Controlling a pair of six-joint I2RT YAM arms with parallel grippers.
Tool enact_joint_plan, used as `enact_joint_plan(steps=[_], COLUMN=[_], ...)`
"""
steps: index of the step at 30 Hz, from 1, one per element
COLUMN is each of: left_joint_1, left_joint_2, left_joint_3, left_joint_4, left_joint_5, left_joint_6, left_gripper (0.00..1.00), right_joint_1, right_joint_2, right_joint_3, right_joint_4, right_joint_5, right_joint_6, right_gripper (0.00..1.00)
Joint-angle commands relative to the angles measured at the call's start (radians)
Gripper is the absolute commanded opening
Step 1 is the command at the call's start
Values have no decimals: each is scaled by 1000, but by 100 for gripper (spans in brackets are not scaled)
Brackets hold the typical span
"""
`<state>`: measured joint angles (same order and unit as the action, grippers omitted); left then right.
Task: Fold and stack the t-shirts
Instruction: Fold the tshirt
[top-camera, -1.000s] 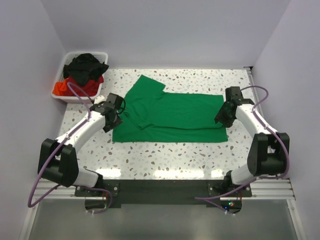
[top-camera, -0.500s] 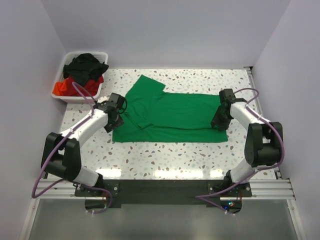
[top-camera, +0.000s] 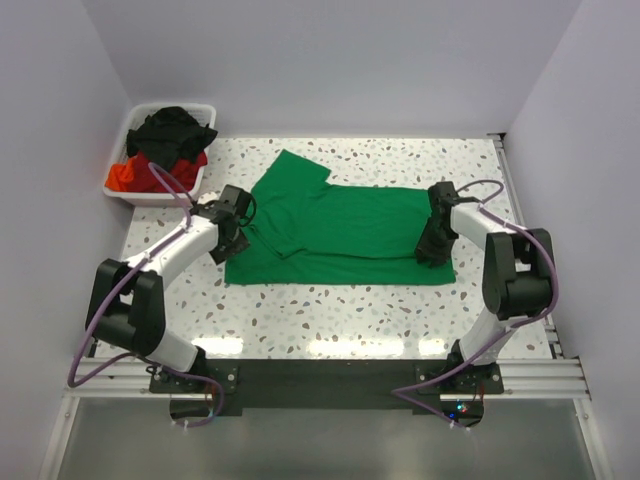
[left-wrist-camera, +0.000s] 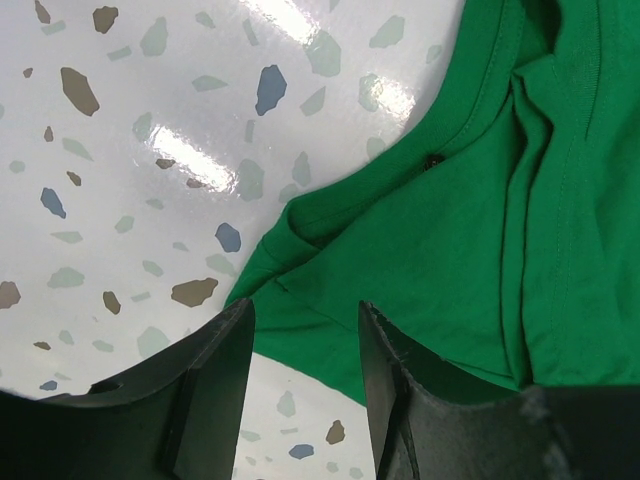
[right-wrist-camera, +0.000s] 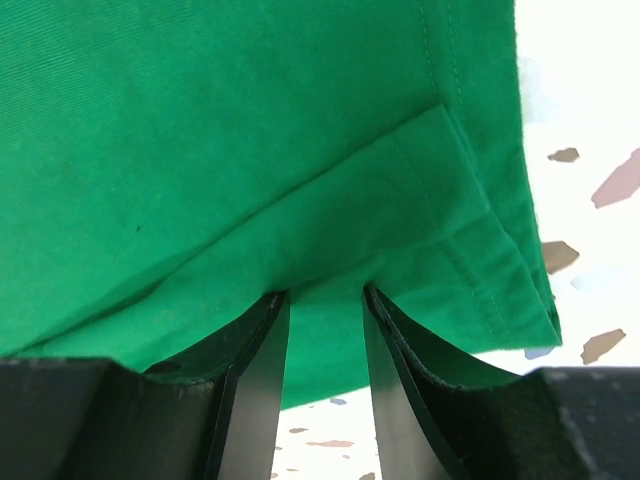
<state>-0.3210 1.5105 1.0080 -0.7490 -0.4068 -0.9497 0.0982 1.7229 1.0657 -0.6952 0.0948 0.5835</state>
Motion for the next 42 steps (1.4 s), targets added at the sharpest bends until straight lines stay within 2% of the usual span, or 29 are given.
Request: enact_joint_plan(steps=[1,21,25,31,42], left_joint_1=[8,10,10,-27,-128], left_joint_2=[7,21,14,60,194], left_joint_3=[44,72,70,98,138], left_joint_4=[23,46,124,154,223], left_joint_5=[-3,8,112,246,347], left_joint_6=[14,37,81,126,108], left_gripper=[51,50,50,47,47], right_joint_1=[3,3,1,1,5], right_joint_2=[26,107,86,61,30], right_joint_3=[46,221,227,221,198], right_joint_4=[33,8,6,-3,-12], right_joint_5=[23,59,65,56,48], right_joint_6=[12,18,18,18,19], right_gripper=[38,37,37,37,37])
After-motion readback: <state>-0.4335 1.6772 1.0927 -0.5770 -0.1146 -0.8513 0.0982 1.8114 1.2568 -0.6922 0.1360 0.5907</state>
